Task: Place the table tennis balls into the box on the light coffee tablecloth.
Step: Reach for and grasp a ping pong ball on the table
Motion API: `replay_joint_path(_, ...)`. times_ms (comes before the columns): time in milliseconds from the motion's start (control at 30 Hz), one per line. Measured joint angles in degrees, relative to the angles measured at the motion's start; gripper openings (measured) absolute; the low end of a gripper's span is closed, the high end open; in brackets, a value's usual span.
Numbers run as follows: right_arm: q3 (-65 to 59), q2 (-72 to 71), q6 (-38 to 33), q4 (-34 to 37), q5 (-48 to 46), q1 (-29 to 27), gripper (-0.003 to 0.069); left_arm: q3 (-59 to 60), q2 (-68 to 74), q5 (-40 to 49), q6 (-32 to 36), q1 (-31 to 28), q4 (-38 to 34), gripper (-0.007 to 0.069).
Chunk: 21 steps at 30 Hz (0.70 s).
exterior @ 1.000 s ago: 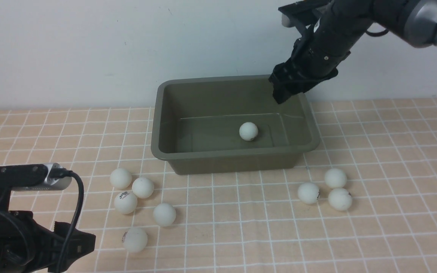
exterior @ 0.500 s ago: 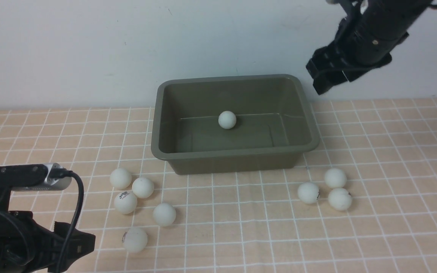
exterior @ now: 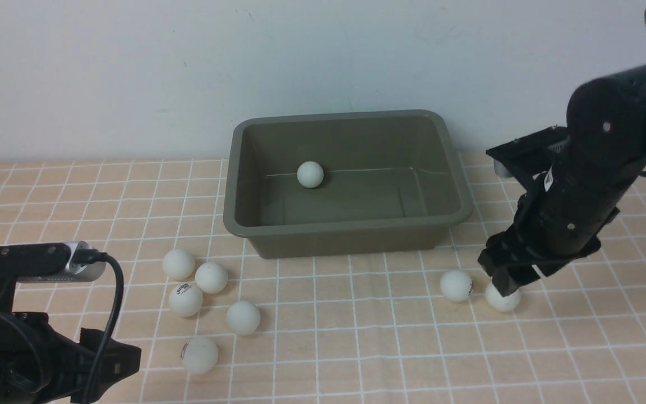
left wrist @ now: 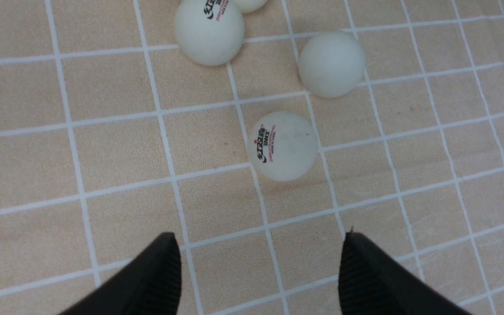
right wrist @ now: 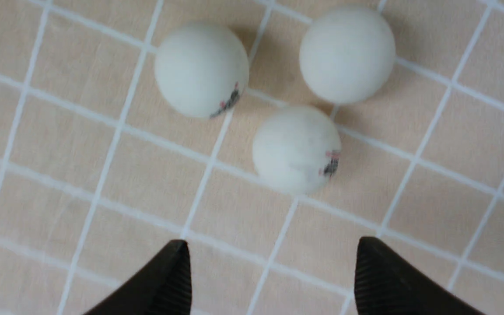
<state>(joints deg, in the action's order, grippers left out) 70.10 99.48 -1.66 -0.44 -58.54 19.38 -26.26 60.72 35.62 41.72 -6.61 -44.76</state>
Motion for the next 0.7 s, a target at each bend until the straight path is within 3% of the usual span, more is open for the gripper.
replay_joint_path(233, -2.53, 0.11, 0.61, -0.83, 7.8, 0.0, 0.0459, 0.0, 0.0, 0.04, 0.0, 0.0, 0.0, 0.0405)
replay_joint_path(700, -2.79, 7.25, 1.98, -2.85, 10.57, 0.0, 0.0459, 0.0, 0.0, 0.06, 0.0, 0.0, 0.0, 0.0405)
